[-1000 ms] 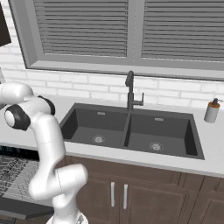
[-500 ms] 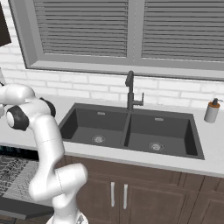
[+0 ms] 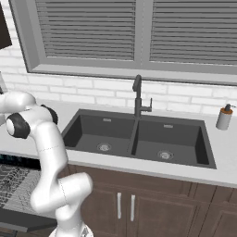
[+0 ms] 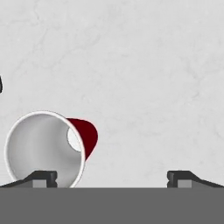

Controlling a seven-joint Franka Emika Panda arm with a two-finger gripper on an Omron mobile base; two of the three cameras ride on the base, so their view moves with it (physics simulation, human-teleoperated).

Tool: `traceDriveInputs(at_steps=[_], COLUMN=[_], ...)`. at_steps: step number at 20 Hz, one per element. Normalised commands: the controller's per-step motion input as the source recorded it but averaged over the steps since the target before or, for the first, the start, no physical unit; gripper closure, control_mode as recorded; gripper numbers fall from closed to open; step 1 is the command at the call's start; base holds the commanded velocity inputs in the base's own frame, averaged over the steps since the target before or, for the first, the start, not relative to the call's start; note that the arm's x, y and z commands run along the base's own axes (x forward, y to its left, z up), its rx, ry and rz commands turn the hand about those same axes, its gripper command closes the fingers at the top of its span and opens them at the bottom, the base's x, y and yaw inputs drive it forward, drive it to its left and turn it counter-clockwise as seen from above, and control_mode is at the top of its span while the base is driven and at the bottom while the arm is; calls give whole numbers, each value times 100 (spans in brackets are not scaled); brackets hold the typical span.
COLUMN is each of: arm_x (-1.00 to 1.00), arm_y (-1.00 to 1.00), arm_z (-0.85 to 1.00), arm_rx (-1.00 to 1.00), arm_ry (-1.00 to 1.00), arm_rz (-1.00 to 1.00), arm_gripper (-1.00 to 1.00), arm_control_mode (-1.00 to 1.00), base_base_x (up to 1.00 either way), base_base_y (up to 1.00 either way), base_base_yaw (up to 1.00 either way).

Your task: Pick up the cup and bowl from the counter, place them in the dishwasher, and close the dishwasher door.

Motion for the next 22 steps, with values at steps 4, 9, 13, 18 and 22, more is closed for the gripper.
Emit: traceDriveInputs(at_steps=[4,9,13,18,22], arm_x=[0,7,5,5,4], arm_y=[19,25,27,10,0], arm_z=[0,0,-1,-2,-11], arm_rx=[0,0,0,0,0], arm_ry=[5,0,0,0,0], arm_rz=[5,0,0,0,0], arm_gripper=[-100,-100,-100,-100,-100], arm_control_mode=[-100,-100,-100,-100,-100], base_base_x=[0,0,0,0,0], base_base_y=[0,0,0,0,0], base_base_yaw=[0,0,0,0,0])
